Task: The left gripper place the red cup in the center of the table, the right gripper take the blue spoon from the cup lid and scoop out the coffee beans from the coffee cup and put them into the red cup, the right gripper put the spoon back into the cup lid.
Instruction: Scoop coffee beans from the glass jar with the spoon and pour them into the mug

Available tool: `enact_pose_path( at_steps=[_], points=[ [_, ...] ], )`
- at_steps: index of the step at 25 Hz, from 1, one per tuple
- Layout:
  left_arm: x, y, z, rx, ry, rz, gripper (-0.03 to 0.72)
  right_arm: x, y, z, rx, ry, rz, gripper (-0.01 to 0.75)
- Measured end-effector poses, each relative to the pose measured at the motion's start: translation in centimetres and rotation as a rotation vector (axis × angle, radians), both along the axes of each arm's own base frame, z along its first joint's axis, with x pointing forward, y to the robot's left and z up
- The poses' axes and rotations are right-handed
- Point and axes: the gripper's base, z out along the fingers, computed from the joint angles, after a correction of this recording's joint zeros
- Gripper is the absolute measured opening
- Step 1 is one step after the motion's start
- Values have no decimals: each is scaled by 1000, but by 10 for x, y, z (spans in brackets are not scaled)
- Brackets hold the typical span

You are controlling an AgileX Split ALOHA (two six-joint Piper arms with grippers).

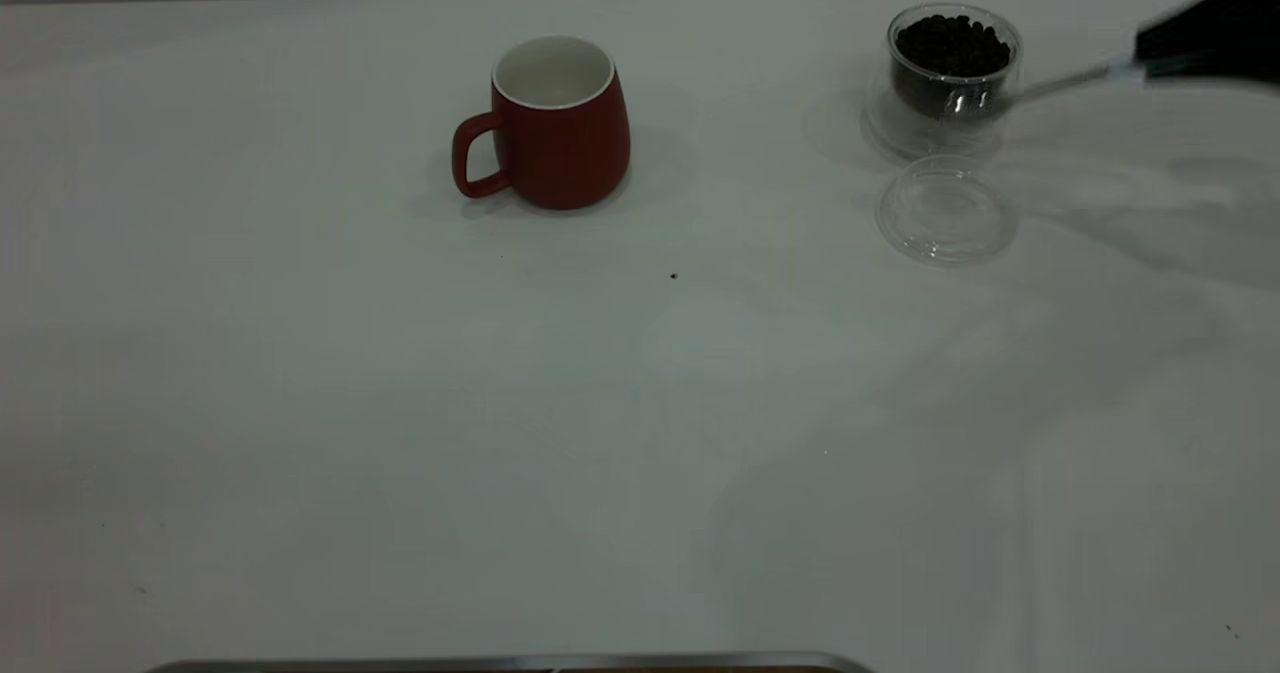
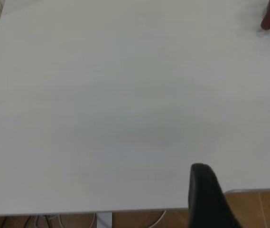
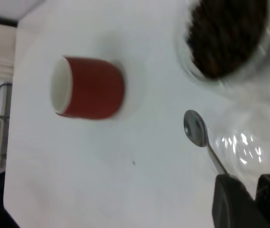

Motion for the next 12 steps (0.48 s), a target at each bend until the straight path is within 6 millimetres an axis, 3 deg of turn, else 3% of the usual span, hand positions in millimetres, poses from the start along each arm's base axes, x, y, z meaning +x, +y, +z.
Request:
enact_pose_path(
  at_steps=[3, 12],
  points=[
    [0, 0, 0, 0, 0, 0, 444, 6, -4, 25, -29, -40, -49, 103],
    [0, 0, 0, 0, 0, 0, 444, 55, -5, 66, -186, -8, -96, 103]
  ],
)
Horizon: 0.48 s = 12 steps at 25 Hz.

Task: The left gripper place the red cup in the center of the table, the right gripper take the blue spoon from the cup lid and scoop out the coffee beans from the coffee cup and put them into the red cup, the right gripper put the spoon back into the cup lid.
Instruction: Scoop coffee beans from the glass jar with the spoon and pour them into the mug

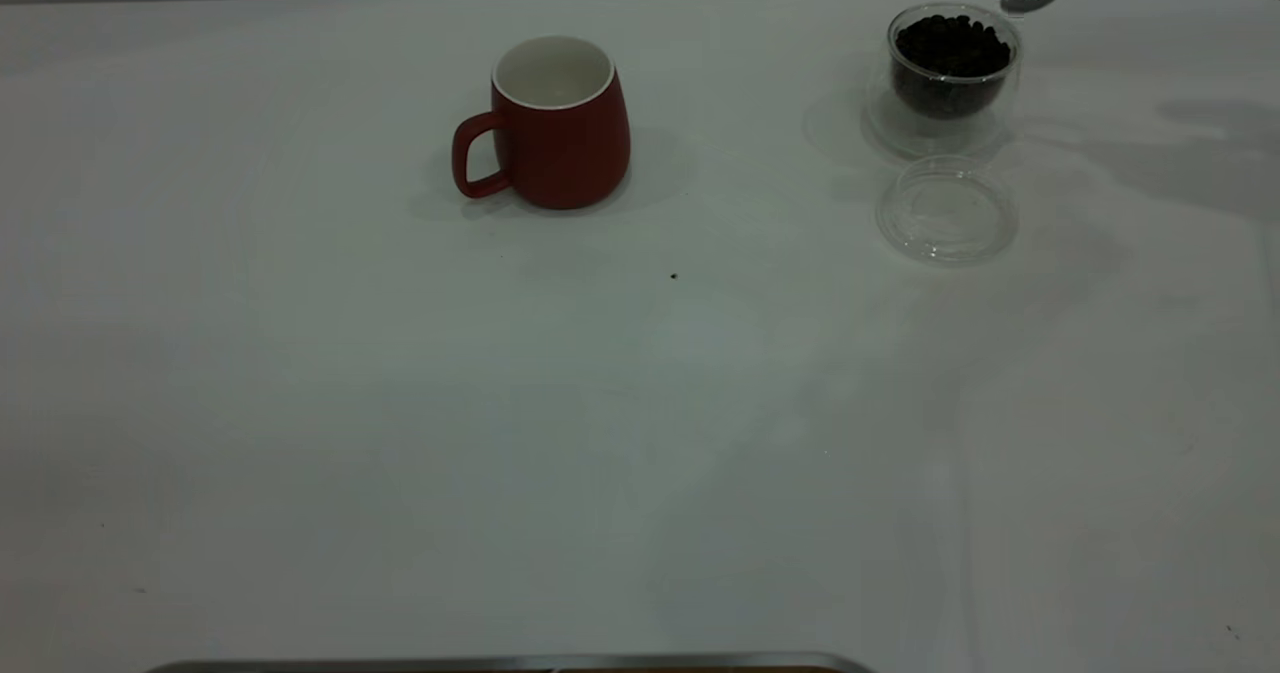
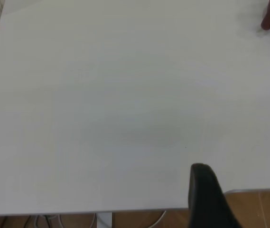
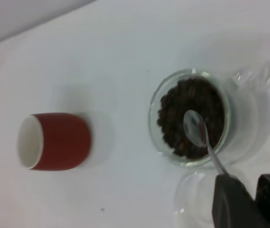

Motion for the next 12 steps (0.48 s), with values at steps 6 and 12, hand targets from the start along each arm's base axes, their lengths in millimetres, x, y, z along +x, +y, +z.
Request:
enact_pose_path(
  at_steps=[6, 12],
  points=[
    [0, 0, 0, 0, 0, 0, 444, 22, 0, 4, -37, 13, 13, 103],
    [0, 0, 0, 0, 0, 0, 444, 30, 17, -23, -7, 78, 71, 103]
  ],
)
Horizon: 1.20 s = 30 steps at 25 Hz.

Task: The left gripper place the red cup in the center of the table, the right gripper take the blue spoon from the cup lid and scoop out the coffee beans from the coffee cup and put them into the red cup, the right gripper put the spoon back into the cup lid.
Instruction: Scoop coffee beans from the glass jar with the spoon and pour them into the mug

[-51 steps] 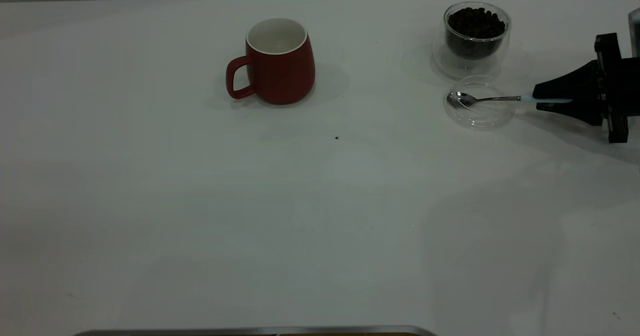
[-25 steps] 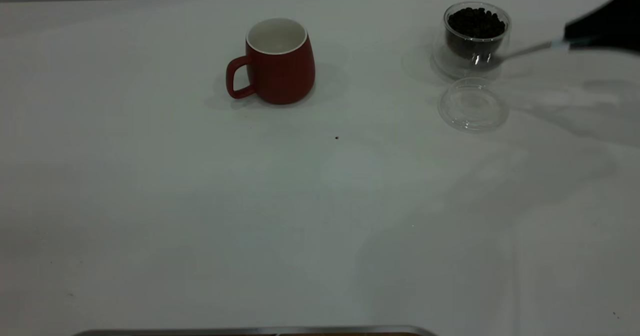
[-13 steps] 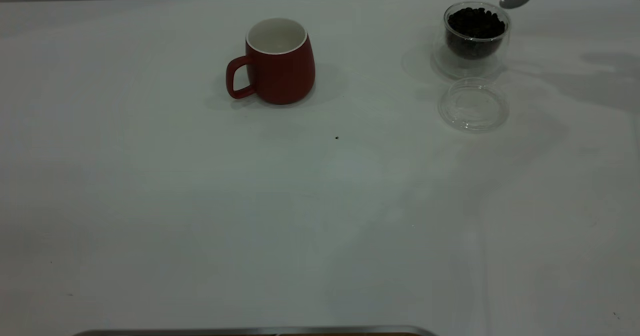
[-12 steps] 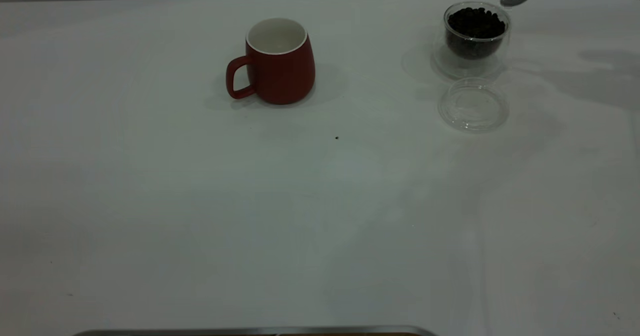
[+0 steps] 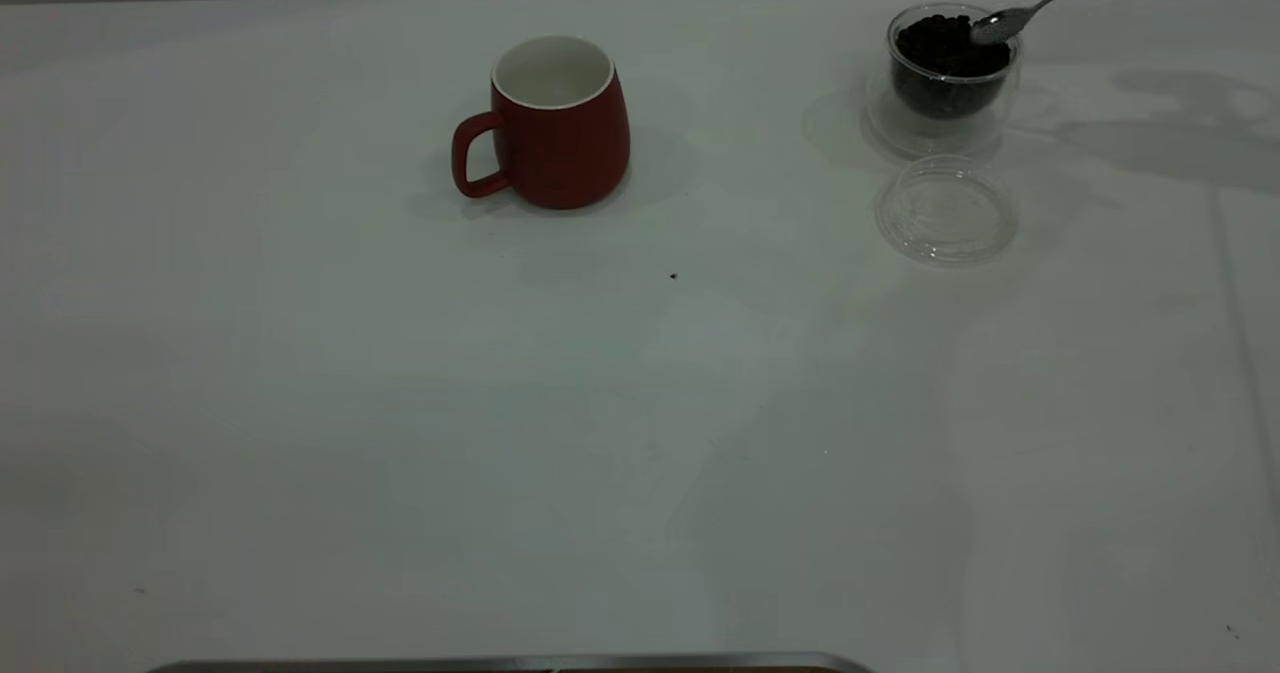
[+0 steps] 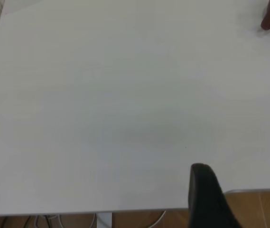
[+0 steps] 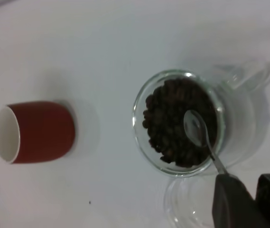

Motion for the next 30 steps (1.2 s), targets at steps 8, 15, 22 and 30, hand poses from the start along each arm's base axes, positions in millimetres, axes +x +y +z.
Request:
enact_pose_path(
  at_steps=[8, 15, 22, 30],
  points=[
    [0, 0, 0, -3, 0, 2, 444, 4, 3, -10, -37, 7, -27, 103],
    [0, 0, 0, -1, 0, 1, 444, 5, 17, -17, -61, 18, 5, 102],
    [0, 0, 0, -1, 0, 1, 444, 4, 19, -35, -44, 57, 0, 102],
    [0, 0, 0, -1, 0, 1, 444, 5, 19, -44, -2, 71, -24, 102]
  ],
)
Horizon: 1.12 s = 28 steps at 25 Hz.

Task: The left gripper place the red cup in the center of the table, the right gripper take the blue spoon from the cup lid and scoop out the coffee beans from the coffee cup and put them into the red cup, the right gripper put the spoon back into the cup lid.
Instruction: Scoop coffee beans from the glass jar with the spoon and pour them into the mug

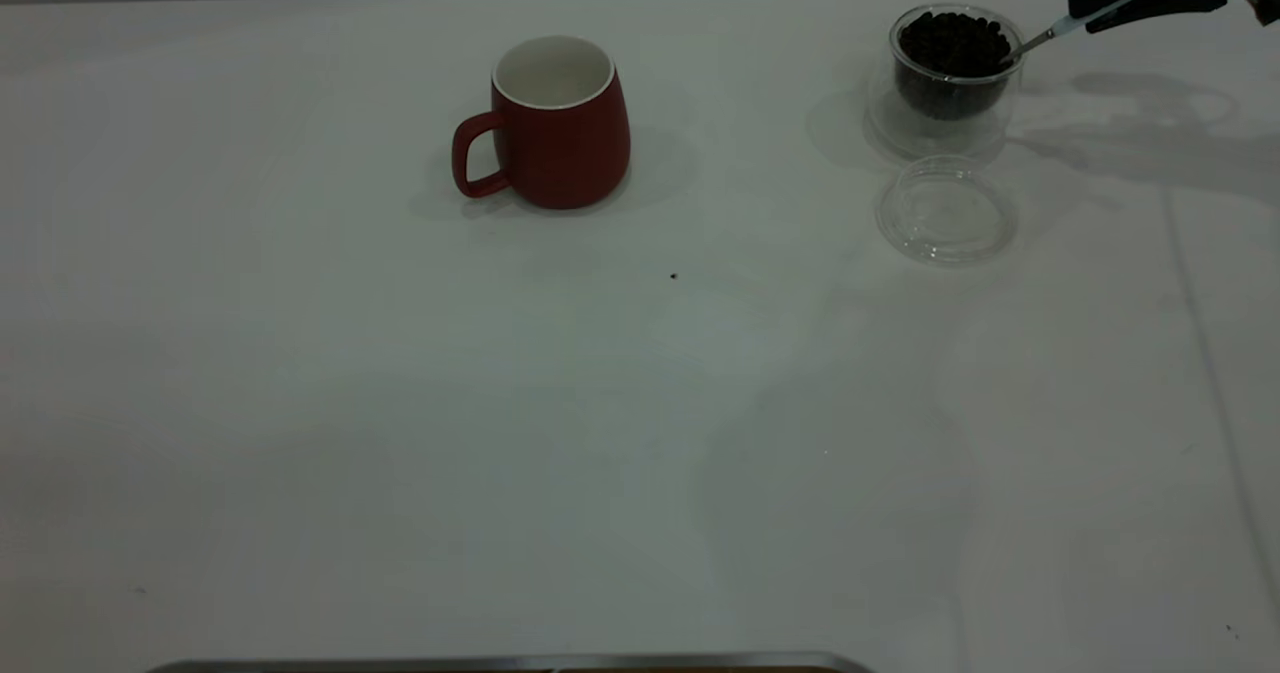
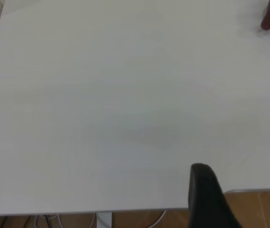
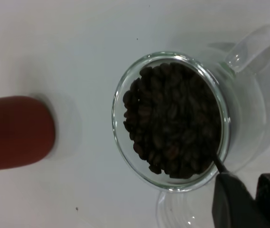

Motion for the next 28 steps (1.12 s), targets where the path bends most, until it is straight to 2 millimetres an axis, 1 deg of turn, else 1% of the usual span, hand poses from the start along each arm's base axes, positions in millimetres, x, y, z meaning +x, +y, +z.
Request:
enact_pose_path(
  at_steps=[16, 22, 28],
  points=[
    [0, 0, 0, 2, 0, -1, 444, -5, -16, 0, 59, 5, 5, 102],
    [0, 0, 0, 2, 0, -1, 444, -5, -18, -11, 114, 14, -9, 102],
    [0, 0, 0, 2, 0, -1, 444, -5, -20, -12, 129, 3, -17, 102]
  ],
)
